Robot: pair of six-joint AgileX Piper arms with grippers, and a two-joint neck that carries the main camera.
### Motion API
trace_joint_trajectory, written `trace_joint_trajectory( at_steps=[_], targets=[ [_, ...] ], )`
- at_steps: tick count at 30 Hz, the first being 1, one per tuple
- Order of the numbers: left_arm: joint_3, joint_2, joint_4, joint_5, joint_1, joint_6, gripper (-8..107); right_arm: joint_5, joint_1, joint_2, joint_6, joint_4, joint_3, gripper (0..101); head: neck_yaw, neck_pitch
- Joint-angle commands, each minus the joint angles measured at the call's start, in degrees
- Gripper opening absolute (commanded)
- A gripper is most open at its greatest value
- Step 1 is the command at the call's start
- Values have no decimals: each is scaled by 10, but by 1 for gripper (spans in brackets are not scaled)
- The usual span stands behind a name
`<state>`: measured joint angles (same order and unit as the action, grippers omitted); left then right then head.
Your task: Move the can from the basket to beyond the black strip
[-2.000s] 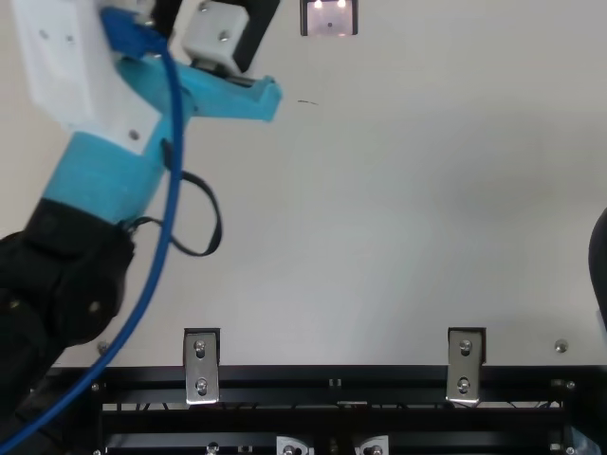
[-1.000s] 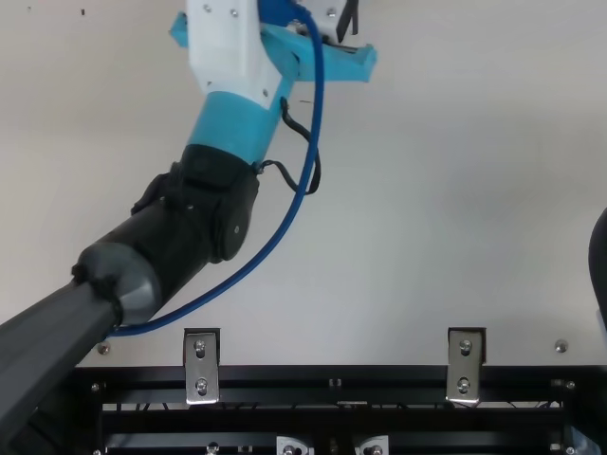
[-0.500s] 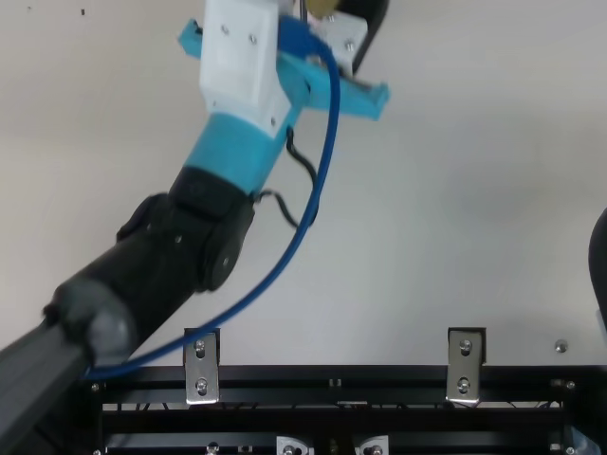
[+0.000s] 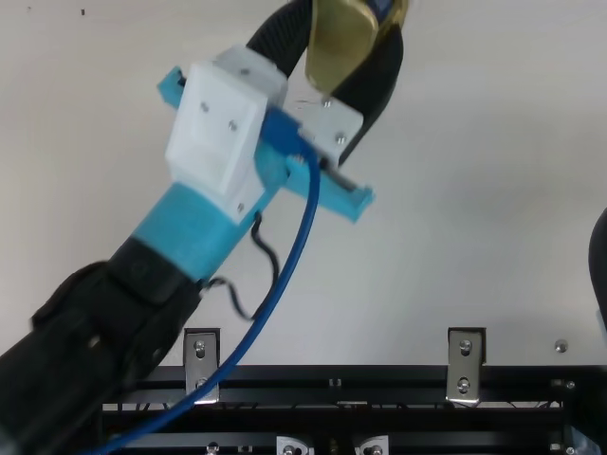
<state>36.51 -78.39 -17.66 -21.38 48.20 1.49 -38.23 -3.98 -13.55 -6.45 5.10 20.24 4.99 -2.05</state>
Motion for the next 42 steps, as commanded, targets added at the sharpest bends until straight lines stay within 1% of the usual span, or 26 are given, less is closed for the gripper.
trace_joint_trajectory(
  at_steps=[1, 2, 4, 9, 14, 17, 22, 32, 38, 42],
  targets=[
    [-4, 28, 11, 28, 2, -2, 10, 0, 0, 0, 0, 0, 0, 101, -2, -2],
    [-3, 11, 5, 11, 2, -1, 10, 0, 0, 0, 0, 0, 0, 101, -2, -2],
    [-4, 24, 12, 26, 2, -1, 10, 0, 0, 0, 0, 0, 0, 101, -2, -2],
    [-4, 27, 12, 28, 2, -1, 10, 2, 3, -2, 2, 2, 2, 101, -2, -2],
    [-4, 27, 12, 28, 2, -1, 10, 25, 17, -28, 6, 21, 21, 101, -2, -2],
    [-4, 27, 12, 28, 2, -1, 10, 51, 32, -56, 9, 42, 40, 101, -2, -2],
    [-4, 27, 12, 28, 2, -1, 10, 104, 71, -116, 9, 88, 71, 101, -2, -2],
    [-4, 27, 12, 28, 2, -1, 10, 212, 186, -245, -2, 188, 118, 101, -2, -2],
    [-4, 27, 12, 28, 2, -1, 10, 262, 262, -317, -24, 244, 146, 101, -2, -2],
    [-4, 27, 12, 28, 2, -1, 10, 281, 300, -361, -46, 274, 172, 101, -2, -2]
  ],
)
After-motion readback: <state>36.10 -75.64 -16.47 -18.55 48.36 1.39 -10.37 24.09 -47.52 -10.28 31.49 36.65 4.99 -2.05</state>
